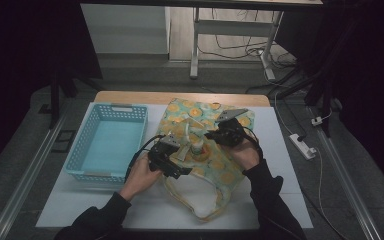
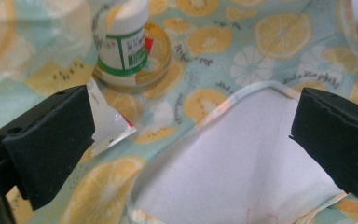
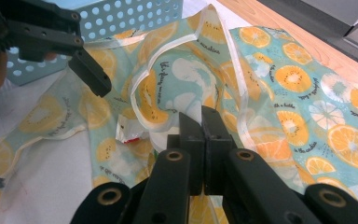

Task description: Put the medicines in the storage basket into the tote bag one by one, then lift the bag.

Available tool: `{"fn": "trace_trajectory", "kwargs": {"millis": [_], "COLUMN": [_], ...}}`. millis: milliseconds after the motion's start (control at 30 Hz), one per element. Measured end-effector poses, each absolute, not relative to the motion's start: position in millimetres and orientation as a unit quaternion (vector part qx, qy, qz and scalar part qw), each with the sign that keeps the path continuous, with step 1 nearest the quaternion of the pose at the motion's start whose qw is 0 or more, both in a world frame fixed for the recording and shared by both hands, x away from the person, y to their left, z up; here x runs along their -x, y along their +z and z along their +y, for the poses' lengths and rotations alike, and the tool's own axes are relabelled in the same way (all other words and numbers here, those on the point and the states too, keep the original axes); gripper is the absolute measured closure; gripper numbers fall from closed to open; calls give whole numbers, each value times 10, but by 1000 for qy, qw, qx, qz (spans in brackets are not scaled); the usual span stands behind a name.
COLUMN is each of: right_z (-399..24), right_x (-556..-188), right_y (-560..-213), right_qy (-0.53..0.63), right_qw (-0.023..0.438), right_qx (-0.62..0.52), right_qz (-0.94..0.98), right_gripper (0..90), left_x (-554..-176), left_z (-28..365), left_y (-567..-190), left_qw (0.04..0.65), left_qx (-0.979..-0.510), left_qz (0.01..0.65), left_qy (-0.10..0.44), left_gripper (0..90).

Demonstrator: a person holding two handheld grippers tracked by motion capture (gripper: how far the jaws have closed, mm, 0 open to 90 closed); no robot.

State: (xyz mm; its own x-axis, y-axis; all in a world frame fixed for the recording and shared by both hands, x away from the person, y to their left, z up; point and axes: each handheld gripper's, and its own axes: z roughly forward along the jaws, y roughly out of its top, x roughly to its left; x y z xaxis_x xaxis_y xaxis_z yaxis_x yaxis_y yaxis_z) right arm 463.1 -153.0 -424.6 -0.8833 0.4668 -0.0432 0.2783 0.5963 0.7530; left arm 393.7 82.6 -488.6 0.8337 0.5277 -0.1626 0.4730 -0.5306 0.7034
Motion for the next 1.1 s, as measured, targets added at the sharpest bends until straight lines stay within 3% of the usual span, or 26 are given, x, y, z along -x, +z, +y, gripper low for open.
{"fn": "trace_trajectory", "kwargs": {"millis": [233, 433, 733, 900, 967, 1100], "right_z": [-1525, -1518, -1515, -1519, -1518, -1513], "right_x": [-4628, -4625, -4623, -4623, -4622, -4621], "right_y": [-4244, -4248, -4248, -4243, -4243, -4246], "right_qy": [396, 395, 395, 396, 396, 395], "right_qw": [119, 119, 118, 118, 119, 118], "right_qx": [-210, -208, -208, -207, -207, -207], "right_qz": [886, 887, 887, 887, 887, 887], "right_gripper": [891, 891, 891, 891, 891, 891], "left_x": [-3973, -3970, -3981, -3962, -3952, -3960], "left_z": [802, 719, 646, 652, 657, 659], "left_y": [-5047, -5157, -5268, -5279, -5263, -5249], "left_qw": [354, 302, 288, 283, 289, 291], "left_qx": [-884, -906, -907, -906, -905, -903], "left_qz": [302, 289, 302, 306, 304, 308], "left_qy": [36, 71, 63, 70, 69, 70], "left_gripper": [5, 18, 61, 191, 332, 493]}}
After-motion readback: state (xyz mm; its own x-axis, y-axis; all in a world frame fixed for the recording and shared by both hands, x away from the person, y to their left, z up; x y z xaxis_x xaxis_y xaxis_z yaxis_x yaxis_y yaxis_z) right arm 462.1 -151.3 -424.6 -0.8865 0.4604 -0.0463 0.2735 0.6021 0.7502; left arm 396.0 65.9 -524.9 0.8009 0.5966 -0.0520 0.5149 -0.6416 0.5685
